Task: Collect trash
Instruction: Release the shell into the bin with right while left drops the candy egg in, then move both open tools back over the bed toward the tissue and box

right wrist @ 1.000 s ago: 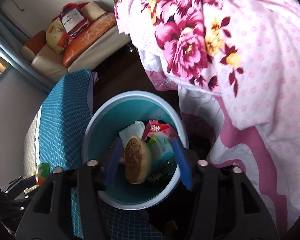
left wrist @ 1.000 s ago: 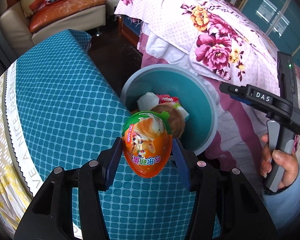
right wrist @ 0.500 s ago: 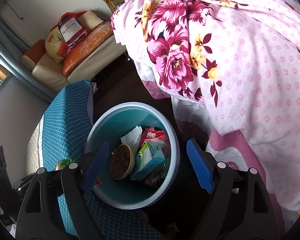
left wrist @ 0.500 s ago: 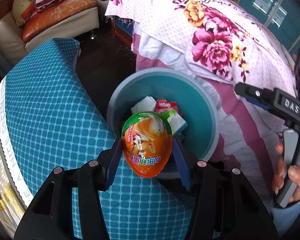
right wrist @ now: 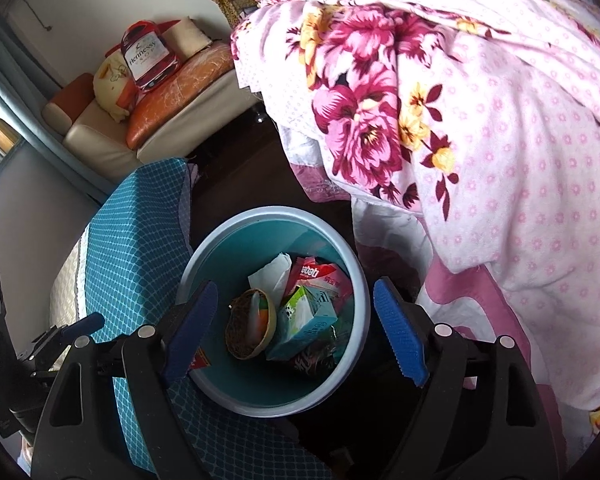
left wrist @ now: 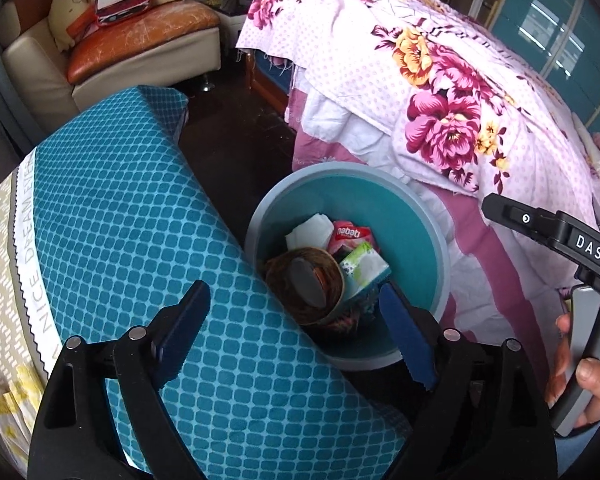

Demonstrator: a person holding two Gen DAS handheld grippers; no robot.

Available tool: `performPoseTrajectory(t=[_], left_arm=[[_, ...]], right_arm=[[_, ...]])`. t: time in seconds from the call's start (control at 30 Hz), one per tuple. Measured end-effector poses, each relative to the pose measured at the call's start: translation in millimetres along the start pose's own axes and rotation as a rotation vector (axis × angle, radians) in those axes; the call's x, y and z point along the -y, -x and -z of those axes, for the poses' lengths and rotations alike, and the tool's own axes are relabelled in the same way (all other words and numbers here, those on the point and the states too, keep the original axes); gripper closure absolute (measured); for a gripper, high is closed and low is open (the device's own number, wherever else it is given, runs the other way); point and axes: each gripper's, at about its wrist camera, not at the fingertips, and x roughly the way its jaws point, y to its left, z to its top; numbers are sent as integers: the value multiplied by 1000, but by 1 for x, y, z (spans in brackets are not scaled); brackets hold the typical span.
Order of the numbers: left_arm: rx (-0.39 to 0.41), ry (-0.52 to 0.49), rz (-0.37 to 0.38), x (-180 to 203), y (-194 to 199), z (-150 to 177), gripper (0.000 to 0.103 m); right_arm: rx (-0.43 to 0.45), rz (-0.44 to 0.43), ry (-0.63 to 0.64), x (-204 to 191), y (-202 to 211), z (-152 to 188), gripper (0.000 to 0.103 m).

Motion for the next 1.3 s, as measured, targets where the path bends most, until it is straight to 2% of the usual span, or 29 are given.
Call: performPoseTrajectory(t=[0.4,0.7,0.87,1.07,1.3], left_arm=[[59,75,22,-35,42,28,13],[110,151,20,-80,82,57,11],[131,204,-7,-116,104,83,11],[144,289,-37,-164,128,120,11],[141,389,-92,-226,151,175,11]], right_arm=[[-11,26,110,-52,18,13,26],[-23,9,197,-108,28,32,24],[-56,-20,255,-146,27,44,23],[-126,-76,340,-199,17,70,22],[-263,-142,480,-270,-9,119,22]])
